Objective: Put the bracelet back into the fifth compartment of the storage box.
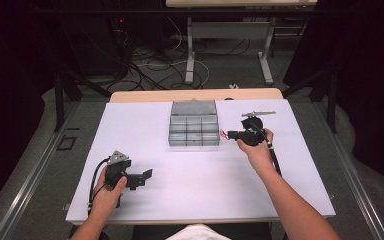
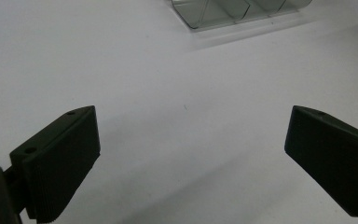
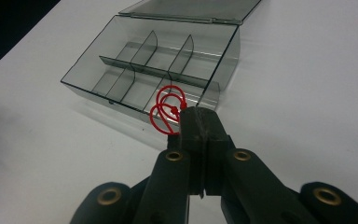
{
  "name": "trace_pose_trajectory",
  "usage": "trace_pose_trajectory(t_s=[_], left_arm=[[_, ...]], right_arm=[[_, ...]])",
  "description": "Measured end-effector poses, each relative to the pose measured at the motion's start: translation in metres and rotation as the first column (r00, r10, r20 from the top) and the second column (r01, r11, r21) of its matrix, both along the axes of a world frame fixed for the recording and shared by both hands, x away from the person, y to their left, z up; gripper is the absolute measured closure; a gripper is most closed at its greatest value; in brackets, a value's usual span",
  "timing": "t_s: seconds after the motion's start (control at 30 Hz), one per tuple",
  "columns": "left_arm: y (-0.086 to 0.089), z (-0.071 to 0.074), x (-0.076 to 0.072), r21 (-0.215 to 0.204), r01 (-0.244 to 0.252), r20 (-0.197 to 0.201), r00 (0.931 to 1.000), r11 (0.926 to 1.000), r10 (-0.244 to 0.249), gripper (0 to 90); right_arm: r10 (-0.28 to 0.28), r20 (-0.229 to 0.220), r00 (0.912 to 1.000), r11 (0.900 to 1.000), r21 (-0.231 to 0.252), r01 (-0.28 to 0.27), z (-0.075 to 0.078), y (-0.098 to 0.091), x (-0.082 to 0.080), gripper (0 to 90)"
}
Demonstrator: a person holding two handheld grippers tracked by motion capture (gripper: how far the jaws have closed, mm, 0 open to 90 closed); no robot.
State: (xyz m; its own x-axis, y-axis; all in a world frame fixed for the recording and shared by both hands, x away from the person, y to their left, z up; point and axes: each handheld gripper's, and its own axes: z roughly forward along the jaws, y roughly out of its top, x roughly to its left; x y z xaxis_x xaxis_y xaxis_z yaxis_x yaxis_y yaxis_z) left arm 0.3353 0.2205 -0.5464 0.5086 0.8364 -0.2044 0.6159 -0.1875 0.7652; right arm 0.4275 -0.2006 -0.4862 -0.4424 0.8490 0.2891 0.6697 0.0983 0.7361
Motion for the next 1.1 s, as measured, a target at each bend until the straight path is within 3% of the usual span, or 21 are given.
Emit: trace_pose_trajectory(t_s=[0.07, 0.23, 0.67, 0.7, 1.1], left_arm=[[0.000, 0.000, 0.000, -0.001, 0.000, -0.001, 1.0000, 1.0000, 0.000, 3.2], [0.000, 0.000, 0.000, -0.002, 0.000, -0.001, 1.0000, 1.0000, 0.000, 3.2], [0.001, 0.001, 0.000, 0.001, 0.001, 0.002, 1.0000, 1.0000, -0.001, 3.2], [0.001, 0.001, 0.000, 0.001, 0.001, 0.002, 1.0000, 1.0000, -0.001, 3.2], [0.001, 0.001, 0.000, -0.001, 0.002, 0.003, 1.0000, 1.0000, -0.002, 3.2]], right_arm=[[-0.005, -0.015, 0.9999, 1.0000, 0.003, 0.005, 0.001, 0.002, 0.000, 90.0], [0.016, 0.009, 0.9998, 0.9998, -0.014, -0.016, 0.005, 0.011, 0.005, 90.0], [0.035, -0.001, 0.9994, 0.9989, -0.030, -0.035, 0.011, 0.031, 0.011, 90.0], [0.046, 0.016, 0.9988, 0.9984, -0.033, -0.045, 0.011, 0.033, 0.013, 90.0], [0.058, 0.021, 0.9981, 0.9974, -0.044, -0.057, 0.012, 0.052, 0.019, 90.0]])
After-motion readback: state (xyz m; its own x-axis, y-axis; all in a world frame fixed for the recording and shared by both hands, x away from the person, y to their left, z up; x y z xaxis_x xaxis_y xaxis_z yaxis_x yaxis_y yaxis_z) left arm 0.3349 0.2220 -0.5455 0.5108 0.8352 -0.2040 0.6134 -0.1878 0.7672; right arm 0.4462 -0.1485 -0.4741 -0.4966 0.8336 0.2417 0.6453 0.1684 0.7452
